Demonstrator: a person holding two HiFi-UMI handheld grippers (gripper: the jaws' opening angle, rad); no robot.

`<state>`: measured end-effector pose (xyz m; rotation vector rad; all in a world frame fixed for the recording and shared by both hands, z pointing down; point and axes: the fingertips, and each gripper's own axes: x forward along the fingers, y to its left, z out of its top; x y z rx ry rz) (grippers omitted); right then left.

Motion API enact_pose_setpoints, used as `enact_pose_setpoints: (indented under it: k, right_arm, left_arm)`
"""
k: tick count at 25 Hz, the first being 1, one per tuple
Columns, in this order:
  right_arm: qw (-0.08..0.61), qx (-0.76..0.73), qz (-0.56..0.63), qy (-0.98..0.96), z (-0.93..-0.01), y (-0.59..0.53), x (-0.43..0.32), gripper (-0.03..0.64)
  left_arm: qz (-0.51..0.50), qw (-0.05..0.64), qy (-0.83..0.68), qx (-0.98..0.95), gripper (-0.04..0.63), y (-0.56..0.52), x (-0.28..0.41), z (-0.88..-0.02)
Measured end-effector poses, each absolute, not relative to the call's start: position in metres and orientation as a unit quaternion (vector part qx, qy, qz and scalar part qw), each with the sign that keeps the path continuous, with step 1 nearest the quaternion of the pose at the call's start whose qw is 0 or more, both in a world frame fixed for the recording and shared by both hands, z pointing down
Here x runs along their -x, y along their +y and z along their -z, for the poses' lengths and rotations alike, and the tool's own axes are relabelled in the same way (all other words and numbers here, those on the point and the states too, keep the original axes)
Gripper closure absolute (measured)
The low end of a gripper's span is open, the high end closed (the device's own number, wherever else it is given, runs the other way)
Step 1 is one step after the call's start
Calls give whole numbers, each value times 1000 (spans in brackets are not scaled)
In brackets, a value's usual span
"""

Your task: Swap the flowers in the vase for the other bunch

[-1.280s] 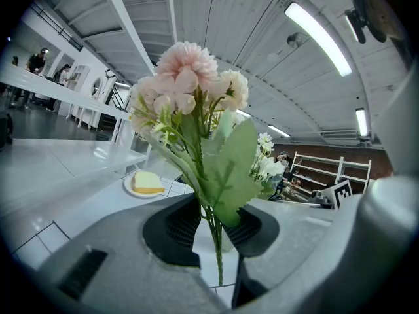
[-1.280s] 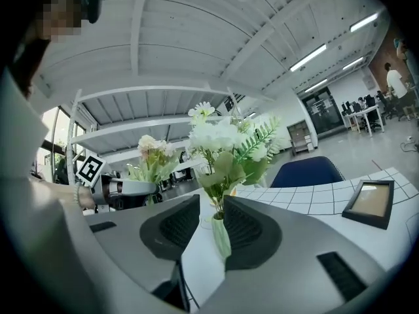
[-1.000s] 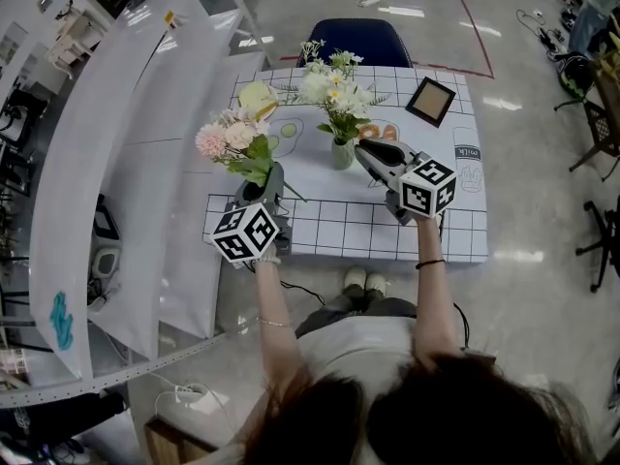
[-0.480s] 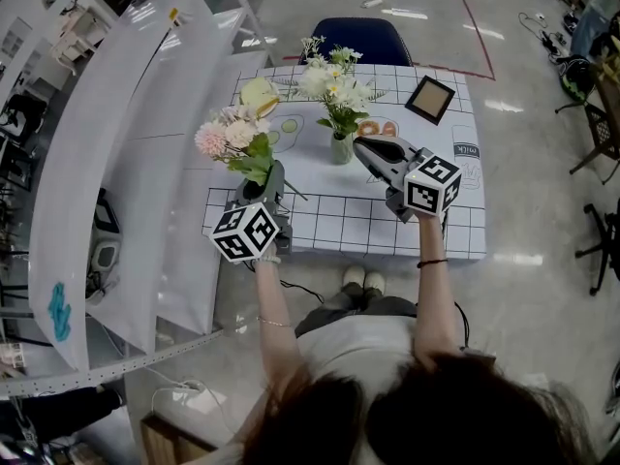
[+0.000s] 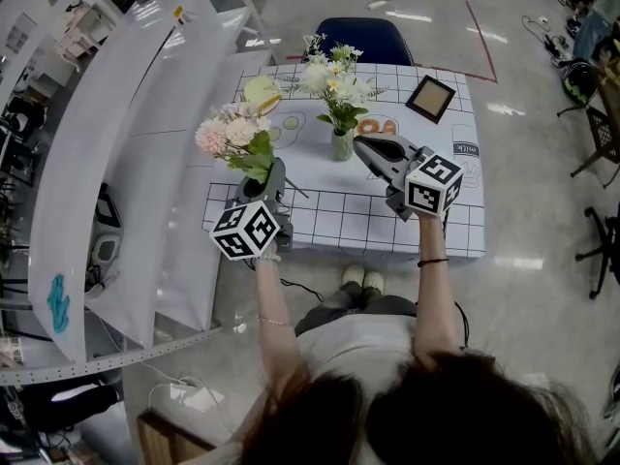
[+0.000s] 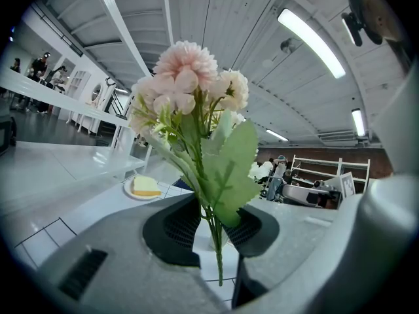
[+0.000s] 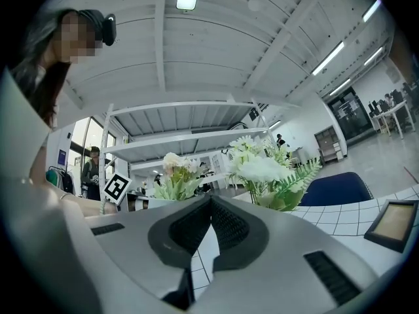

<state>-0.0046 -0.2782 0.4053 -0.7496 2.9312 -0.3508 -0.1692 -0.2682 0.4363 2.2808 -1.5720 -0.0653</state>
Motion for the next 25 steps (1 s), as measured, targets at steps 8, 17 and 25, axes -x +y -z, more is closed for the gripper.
enact_pose_setpoints:
  k: [8, 17, 25]
  right_arm:
    - [54, 243, 117, 962, -404, -277, 1, 609]
    - [55, 245, 114, 961, -402, -275, -2, 609]
    - [56, 242, 111, 962, -400, -274, -1, 609]
  left_arm:
    - [23, 182, -560, -808, 506, -266, 167, -435]
    - [24, 180, -562, -807, 506, -263, 166, -433]
    - [25, 178, -564, -806, 506, -262, 167, -432]
